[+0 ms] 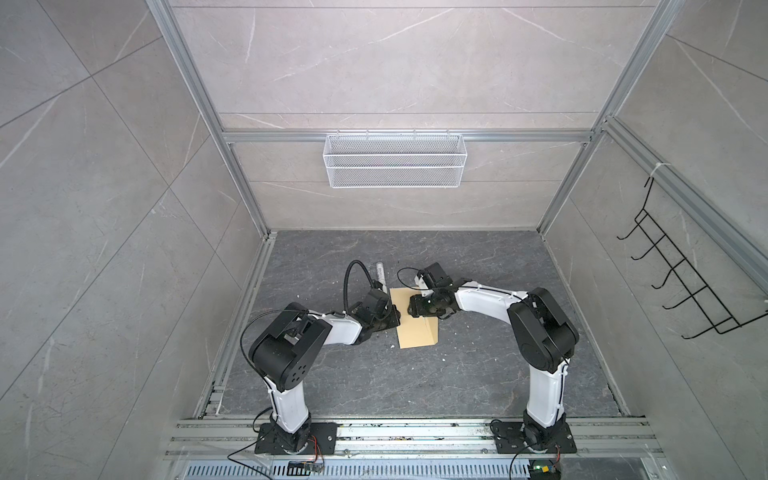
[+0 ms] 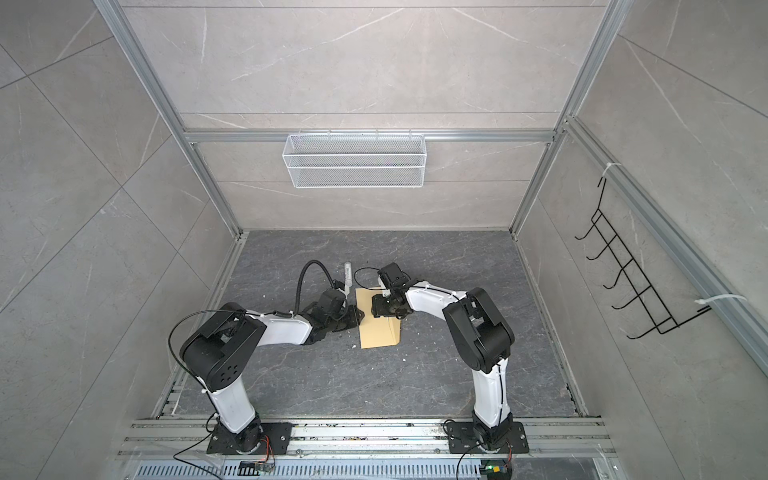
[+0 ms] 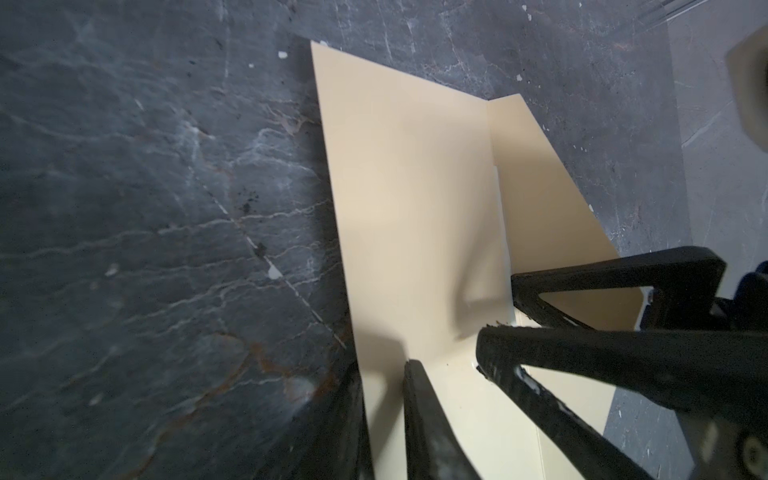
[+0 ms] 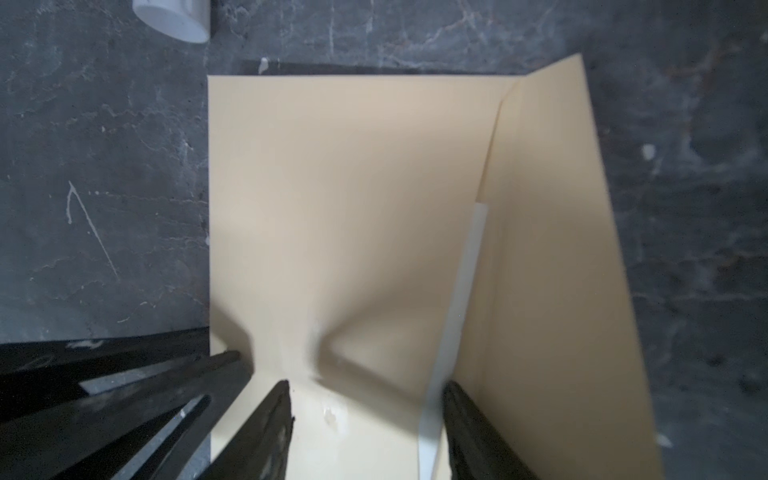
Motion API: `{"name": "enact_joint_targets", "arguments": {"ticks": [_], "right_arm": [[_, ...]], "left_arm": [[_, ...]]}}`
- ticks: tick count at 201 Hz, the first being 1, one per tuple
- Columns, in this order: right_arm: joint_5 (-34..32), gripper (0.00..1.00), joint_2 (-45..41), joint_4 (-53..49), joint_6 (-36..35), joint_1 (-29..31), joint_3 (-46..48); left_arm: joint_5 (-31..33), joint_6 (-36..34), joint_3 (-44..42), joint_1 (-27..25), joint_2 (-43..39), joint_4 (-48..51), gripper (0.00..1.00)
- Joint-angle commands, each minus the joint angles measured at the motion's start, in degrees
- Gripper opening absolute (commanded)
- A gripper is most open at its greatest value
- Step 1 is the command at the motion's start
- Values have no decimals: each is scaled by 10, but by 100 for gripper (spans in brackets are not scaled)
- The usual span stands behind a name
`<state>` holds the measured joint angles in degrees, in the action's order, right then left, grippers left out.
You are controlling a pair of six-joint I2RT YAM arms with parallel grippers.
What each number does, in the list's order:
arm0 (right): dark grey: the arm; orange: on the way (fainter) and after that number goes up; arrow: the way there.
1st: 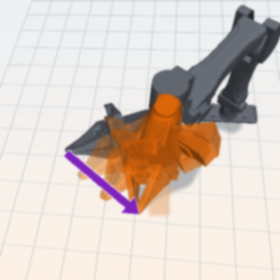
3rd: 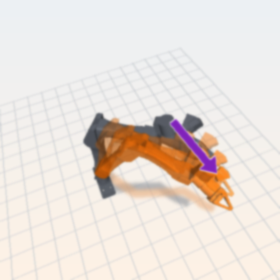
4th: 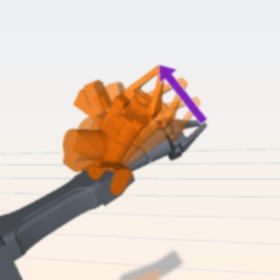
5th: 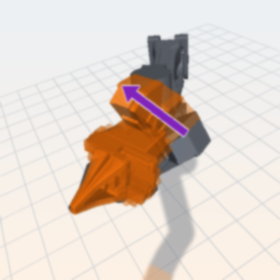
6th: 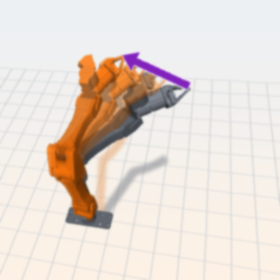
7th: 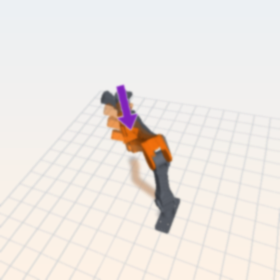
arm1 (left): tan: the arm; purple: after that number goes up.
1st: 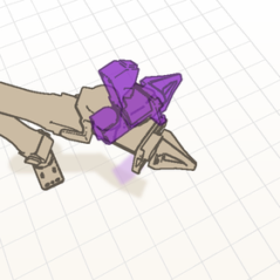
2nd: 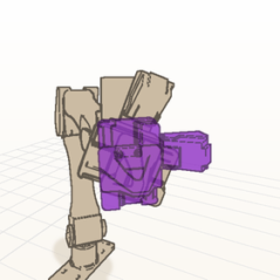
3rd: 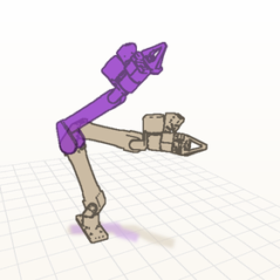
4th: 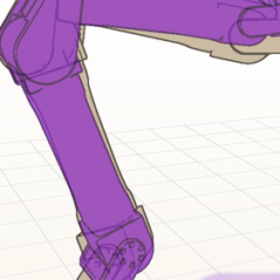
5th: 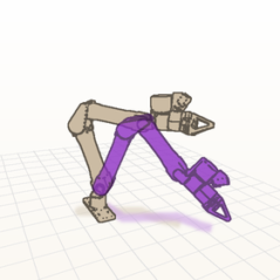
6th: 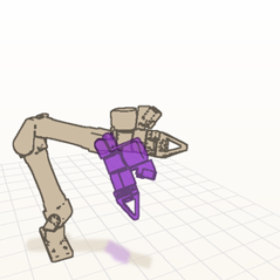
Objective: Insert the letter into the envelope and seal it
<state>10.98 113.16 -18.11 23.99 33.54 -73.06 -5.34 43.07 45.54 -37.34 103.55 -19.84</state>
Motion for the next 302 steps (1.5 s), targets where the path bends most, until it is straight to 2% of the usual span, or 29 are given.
{"name": "enact_joint_targets", "arguments": {"ticks": [1,80,120,155,204,225,252,284,297,302], "right_arm": [[25,59,19,11,8,9,-8],[33,59,16,19,13,9,-5],[10,59,-31,3,1,9,-5],[-33,64,-122,-20,-22,8,0],[-90,74,-238,-36,-49,-2,40],[-87,76,-257,-37,-50,-15,57],[-66,78,-247,-30,-42,-31,76],[-43,79,-212,-20,-30,-40,89],[-34,80,-195,-14,-26,-42,91],[-31,80,-189,-12,-23,-42,90]], "left_arm": [[-16,-1,4,-1,23,20,21],[-19,1,3,-1,23,19,21],[-5,-11,3,1,-17,36,25],[36,-54,16,5,-87,88,39],[127,-169,66,16,-217,187,48],[176,-211,103,23,-249,209,69],[214,-266,150,38,-250,214,81],[173,-268,221,76,-205,234,84],[175,-275,265,83,-168,259,99],[174,-277,284,86,-152,271,100]]}}
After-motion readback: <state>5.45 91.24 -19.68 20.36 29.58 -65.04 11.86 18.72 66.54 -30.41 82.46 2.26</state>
